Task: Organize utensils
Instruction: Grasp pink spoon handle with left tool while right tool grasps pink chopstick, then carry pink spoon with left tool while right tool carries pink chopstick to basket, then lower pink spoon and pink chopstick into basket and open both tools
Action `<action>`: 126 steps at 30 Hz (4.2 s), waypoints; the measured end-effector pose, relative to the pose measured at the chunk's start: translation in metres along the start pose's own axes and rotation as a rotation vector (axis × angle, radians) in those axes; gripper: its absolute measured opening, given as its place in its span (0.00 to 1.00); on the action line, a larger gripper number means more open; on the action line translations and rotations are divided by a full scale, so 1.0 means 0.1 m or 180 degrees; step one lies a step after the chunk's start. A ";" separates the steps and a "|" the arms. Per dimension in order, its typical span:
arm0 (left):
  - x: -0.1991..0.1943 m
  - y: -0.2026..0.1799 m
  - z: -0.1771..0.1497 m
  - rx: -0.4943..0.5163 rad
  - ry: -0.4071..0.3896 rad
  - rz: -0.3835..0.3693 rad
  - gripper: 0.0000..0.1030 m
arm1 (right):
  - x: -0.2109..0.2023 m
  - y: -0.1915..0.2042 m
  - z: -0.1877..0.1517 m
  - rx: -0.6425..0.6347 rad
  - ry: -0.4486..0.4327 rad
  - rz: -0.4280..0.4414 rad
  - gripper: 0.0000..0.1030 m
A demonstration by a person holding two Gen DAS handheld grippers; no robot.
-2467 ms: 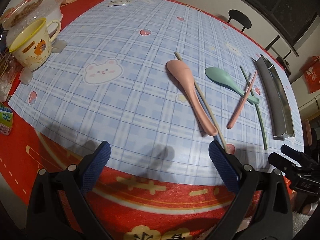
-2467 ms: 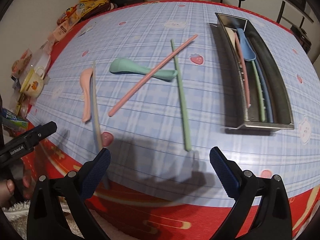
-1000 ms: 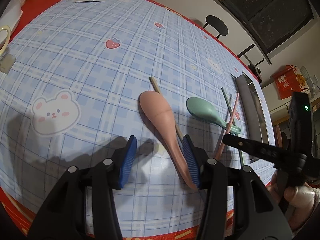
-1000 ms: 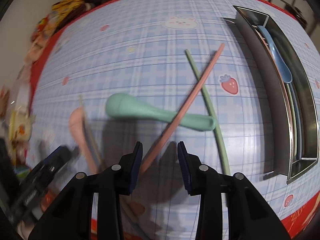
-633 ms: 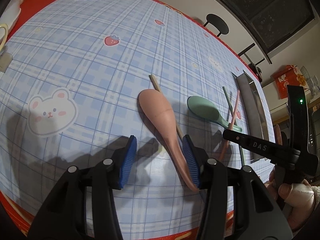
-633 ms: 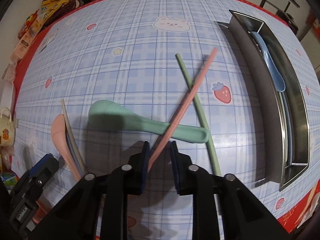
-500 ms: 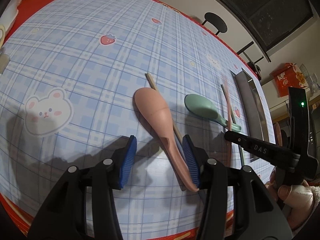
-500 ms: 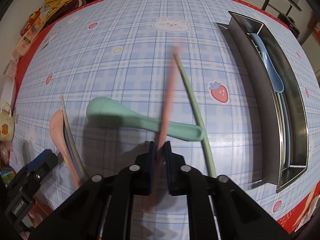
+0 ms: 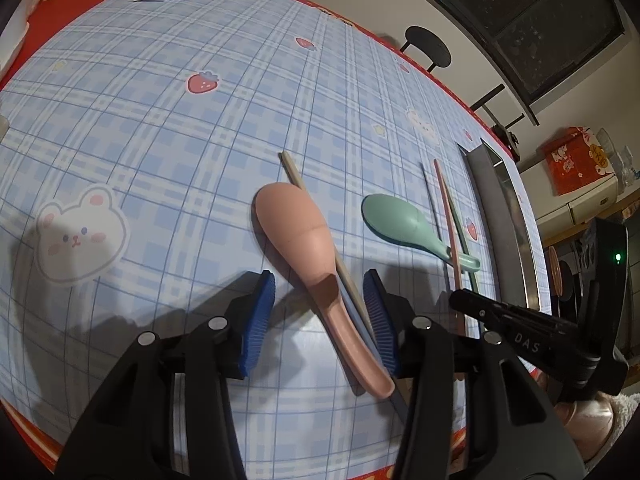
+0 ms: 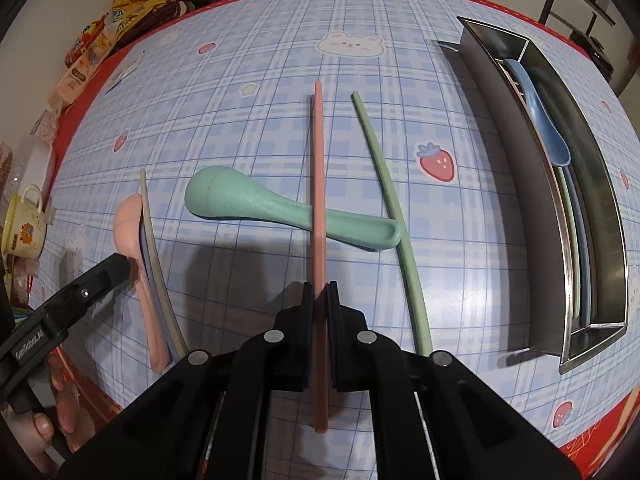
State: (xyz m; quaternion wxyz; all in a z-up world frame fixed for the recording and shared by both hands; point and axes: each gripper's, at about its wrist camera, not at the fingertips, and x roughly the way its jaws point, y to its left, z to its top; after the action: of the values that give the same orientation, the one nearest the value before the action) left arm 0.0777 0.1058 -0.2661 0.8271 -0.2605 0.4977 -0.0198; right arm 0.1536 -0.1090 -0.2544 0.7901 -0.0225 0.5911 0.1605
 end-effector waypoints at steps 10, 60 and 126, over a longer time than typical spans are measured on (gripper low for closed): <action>0.10 -0.06 0.13 0.0017 -0.0073 0.0169 0.39 | 0.00 -0.01 0.02 0.0032 -0.0024 0.0063 0.07; -0.47 -0.19 -0.37 0.0341 -0.0071 0.0133 0.10 | -0.45 -0.40 -0.35 0.0395 -0.0318 0.0643 0.06; 1.85 -2.91 0.97 0.0723 0.0674 -0.0337 0.10 | -0.43 -2.13 0.36 0.0753 -0.0512 0.0531 0.07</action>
State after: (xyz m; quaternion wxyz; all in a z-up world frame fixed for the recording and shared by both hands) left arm 0.3177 -0.1593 -0.2496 0.7919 -0.1876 0.5622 -0.1468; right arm 0.2356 -0.3127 -0.2358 0.8159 0.1327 0.5406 0.1561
